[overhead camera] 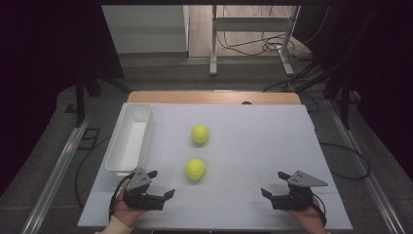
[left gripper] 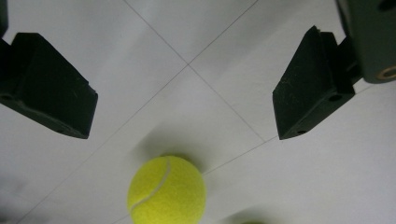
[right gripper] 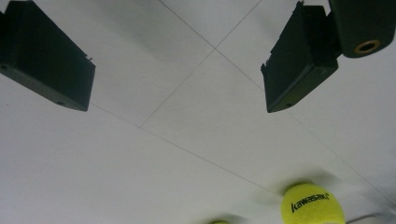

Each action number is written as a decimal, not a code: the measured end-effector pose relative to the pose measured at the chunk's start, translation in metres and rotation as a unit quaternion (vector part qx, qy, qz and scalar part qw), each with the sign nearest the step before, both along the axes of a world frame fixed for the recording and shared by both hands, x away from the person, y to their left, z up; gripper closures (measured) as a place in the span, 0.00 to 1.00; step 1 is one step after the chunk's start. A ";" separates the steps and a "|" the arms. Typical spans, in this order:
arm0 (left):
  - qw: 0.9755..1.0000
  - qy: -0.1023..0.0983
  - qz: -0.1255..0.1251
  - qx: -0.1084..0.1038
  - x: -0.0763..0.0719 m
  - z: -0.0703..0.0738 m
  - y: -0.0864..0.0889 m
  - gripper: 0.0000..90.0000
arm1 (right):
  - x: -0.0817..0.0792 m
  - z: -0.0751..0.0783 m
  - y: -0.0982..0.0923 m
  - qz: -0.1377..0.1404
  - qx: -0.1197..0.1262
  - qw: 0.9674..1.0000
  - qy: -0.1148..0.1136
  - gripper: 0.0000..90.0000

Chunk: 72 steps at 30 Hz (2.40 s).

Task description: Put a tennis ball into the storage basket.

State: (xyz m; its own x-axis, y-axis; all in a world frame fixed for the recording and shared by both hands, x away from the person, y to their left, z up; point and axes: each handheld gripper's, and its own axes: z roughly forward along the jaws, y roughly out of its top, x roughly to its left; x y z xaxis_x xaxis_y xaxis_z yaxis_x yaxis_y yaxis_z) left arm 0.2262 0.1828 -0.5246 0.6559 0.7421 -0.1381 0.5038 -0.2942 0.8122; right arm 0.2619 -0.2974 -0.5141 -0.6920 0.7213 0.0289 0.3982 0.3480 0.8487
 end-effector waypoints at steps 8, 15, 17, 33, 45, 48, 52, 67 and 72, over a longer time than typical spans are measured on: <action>1.000 0.001 0.001 0.001 0.001 0.000 0.001 0.09 | -0.001 0.000 -0.001 -0.002 0.000 1.000 0.000 0.11; 1.000 0.003 0.001 -0.002 0.002 0.001 0.002 0.09 | 0.000 -0.001 0.000 -0.005 -0.001 1.000 0.004 0.10; 1.000 0.001 0.002 -0.002 0.003 0.001 0.002 0.09 | 0.000 -0.001 0.000 -0.006 -0.001 1.000 0.004 0.10; 1.000 -0.001 0.004 -0.009 0.003 0.006 0.001 0.09 | -0.001 0.001 0.000 -0.005 -0.001 1.000 0.000 0.11; 1.000 -0.003 0.001 -0.017 0.005 0.017 -0.003 0.09 | -0.001 0.001 -0.002 -0.004 0.004 1.000 0.002 0.11; 1.000 0.000 -0.003 -0.019 0.007 0.018 -0.005 0.09 | -0.001 0.001 -0.002 -0.004 0.003 1.000 0.001 0.11; 1.000 -0.004 -0.005 -0.021 0.007 0.022 -0.008 0.09 | -0.001 0.002 -0.001 -0.005 0.001 1.000 0.000 0.11; 1.000 -0.008 -0.022 -0.018 0.014 0.036 -0.022 0.09 | -0.001 0.003 0.000 -0.003 0.008 1.000 -0.001 0.11; 1.000 -0.005 -0.027 -0.013 0.016 0.037 -0.026 0.09 | -0.001 0.002 0.000 -0.001 0.006 1.000 0.000 0.11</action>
State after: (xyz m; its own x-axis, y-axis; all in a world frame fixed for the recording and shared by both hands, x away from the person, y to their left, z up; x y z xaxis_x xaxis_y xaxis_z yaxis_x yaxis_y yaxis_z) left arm 0.2423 0.1569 -0.4873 0.6969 0.7015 -0.1493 0.4789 -0.3002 0.8249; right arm 0.2606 -0.2974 -0.5120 -0.6899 0.7229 0.0376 0.3984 0.3358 0.8536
